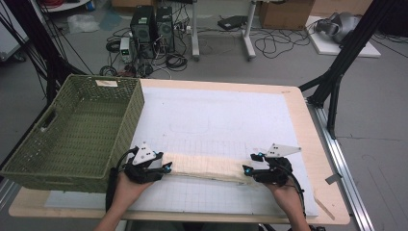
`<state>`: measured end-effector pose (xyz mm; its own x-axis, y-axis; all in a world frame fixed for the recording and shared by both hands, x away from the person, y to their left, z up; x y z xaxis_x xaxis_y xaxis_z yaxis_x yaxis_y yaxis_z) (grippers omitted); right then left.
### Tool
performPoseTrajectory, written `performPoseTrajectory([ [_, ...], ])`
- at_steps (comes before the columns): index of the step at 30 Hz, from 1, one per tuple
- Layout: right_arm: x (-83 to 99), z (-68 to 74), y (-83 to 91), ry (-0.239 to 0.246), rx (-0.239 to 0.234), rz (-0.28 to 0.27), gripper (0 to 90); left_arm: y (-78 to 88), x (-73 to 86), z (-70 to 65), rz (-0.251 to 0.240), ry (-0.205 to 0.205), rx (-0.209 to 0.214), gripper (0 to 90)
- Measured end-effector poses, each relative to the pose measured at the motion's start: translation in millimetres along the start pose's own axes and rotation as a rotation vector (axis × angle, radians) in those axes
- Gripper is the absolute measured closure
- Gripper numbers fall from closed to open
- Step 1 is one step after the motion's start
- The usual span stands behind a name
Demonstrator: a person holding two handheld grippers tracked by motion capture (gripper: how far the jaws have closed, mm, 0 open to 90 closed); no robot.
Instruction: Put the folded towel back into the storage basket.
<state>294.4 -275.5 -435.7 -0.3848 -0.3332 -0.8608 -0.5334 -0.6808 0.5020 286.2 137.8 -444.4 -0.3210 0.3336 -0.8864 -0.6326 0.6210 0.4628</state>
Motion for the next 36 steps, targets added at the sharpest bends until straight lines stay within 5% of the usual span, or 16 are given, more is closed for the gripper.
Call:
performPoseTrajectory([
  [15, 7.2, -6.0, -12.4, -0.044, 0.038, 0.114, 40.7, -3.7, 3.7, -1.9, 0.072, -0.003, -0.030, 49.3],
  [21, 9.9, -6.4, -14.0, -0.077, 0.021, 0.128, 41.6, -1.0, 4.8, 3.0, 0.076, 0.053, -0.027, 48.0],
  [28, 7.2, -3.9, -15.6, -0.079, 0.018, 0.146, 57.2, -4.5, 5.4, 1.6, 0.104, 0.106, 0.021, 63.3],
  [32, 6.6, -3.8, -18.1, -0.079, -0.045, 0.142, 73.5, -4.6, 5.9, -1.6, 0.098, 0.098, 0.040, 74.3],
  [36, 6.3, -5.8, -18.8, -0.083, -0.084, 0.140, 79.2, -3.8, 6.4, -5.4, 0.083, 0.102, 0.033, 82.5],
])
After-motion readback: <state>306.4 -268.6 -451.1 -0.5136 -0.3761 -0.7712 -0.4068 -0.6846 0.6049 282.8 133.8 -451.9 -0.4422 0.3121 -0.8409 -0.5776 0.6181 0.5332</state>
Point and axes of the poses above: each handheld gripper's, and its own axes: y roughly backward along the jaws, x roughly out of its underside, z roughly to its left, the point moved 1 cm from there along -y, roughly forward along the jaws, and after that the axes turned 6 degrees about -z, right-handed, at the moved point
